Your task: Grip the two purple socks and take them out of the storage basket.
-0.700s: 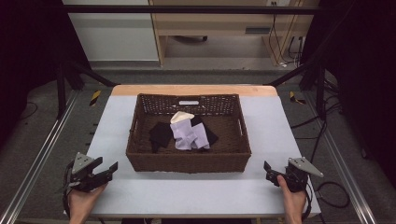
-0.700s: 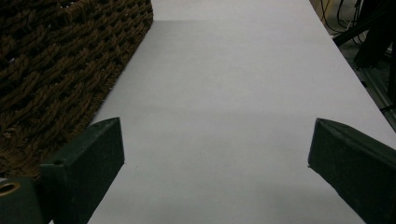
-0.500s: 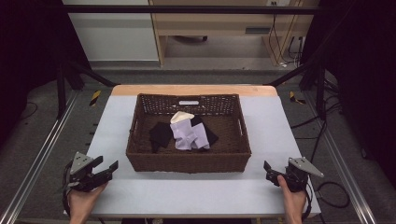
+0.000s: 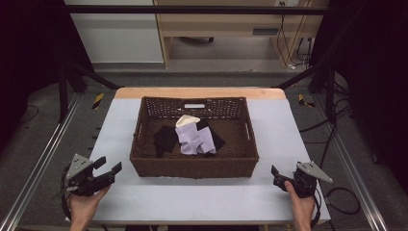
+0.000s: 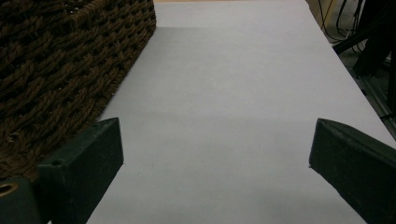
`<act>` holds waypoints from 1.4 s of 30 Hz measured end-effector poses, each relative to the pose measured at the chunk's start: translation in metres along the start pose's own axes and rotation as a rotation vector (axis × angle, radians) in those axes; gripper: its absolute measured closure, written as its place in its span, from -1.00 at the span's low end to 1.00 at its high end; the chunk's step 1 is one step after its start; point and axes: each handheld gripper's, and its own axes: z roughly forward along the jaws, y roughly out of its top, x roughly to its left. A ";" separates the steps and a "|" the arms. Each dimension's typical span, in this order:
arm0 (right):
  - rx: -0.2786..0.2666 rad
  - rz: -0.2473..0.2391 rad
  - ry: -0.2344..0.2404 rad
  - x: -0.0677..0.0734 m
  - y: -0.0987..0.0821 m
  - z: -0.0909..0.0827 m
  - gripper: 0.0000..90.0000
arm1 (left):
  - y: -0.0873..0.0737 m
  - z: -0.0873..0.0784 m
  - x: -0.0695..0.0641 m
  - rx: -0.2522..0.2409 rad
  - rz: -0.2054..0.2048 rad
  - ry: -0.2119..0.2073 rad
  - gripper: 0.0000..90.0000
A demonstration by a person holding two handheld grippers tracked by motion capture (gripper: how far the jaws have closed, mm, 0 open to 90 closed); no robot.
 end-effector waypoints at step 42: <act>-0.003 -0.008 -0.006 0.001 -0.001 0.001 -0.91 | 0.082 0.016 -0.055 -0.088 0.087 -0.115 -0.22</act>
